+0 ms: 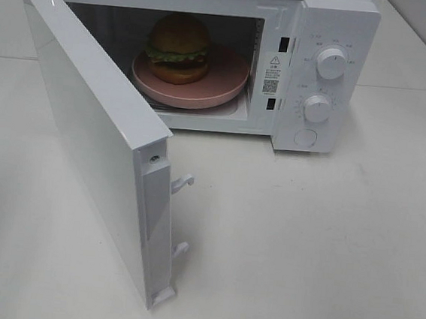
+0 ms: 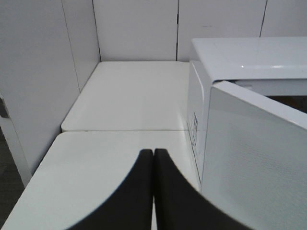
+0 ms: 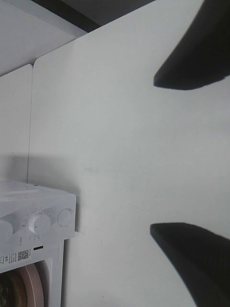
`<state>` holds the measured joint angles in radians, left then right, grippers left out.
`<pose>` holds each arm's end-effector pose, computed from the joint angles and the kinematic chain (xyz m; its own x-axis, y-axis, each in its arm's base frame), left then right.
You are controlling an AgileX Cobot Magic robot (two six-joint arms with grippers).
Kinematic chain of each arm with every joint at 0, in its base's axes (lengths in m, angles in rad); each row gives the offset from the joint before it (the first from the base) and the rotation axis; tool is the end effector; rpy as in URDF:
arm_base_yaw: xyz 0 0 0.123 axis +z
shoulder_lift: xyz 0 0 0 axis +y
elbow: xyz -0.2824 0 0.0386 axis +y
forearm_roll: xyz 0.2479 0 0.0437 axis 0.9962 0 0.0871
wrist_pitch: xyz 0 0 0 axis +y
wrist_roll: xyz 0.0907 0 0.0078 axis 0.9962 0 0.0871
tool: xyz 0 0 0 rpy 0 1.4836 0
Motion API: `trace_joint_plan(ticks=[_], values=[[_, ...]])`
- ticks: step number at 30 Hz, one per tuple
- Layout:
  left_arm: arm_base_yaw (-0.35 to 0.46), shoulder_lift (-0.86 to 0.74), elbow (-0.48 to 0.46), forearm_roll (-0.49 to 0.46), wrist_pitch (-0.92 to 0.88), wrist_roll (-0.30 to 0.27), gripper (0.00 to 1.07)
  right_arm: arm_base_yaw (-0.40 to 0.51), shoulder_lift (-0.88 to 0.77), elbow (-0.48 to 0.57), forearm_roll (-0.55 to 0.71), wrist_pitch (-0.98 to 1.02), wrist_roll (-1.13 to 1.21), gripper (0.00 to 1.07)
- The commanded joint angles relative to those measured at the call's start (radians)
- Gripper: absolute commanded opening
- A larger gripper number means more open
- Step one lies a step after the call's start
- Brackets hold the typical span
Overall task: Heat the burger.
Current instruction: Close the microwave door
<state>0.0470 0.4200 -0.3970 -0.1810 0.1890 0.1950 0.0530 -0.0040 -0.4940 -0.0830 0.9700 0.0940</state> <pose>0.0971 0.0015 0.3002 -0.1216 0.0114 -0.9925 -0.0113 0.9999 0.0129 -0.0011 -0.0063 0.2832 -0.3725 0.0272 -0.9277 0.0280 0.9994 0.0180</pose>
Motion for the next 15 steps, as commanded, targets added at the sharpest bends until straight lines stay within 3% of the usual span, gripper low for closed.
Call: trace_joint_plan(ticks=[1,6,8,15], values=[[0.003,0.053,0.073,-0.013,-0.221,-0.004,0.0,-0.008,-0.027,0.003,0.0,-0.01,-0.004,0.73],[0.003,0.093,0.119,-0.013,-0.319,-0.006,0.0,-0.008,-0.027,0.003,0.0,-0.01,-0.004,0.73],[0.003,0.153,0.164,-0.012,-0.442,-0.028,0.0,-0.008,-0.027,0.003,0.0,-0.01,-0.004,0.73],[0.003,0.271,0.175,0.002,-0.507,-0.061,0.0,-0.008,-0.027,0.003,0.0,-0.01,-0.004,0.73]])
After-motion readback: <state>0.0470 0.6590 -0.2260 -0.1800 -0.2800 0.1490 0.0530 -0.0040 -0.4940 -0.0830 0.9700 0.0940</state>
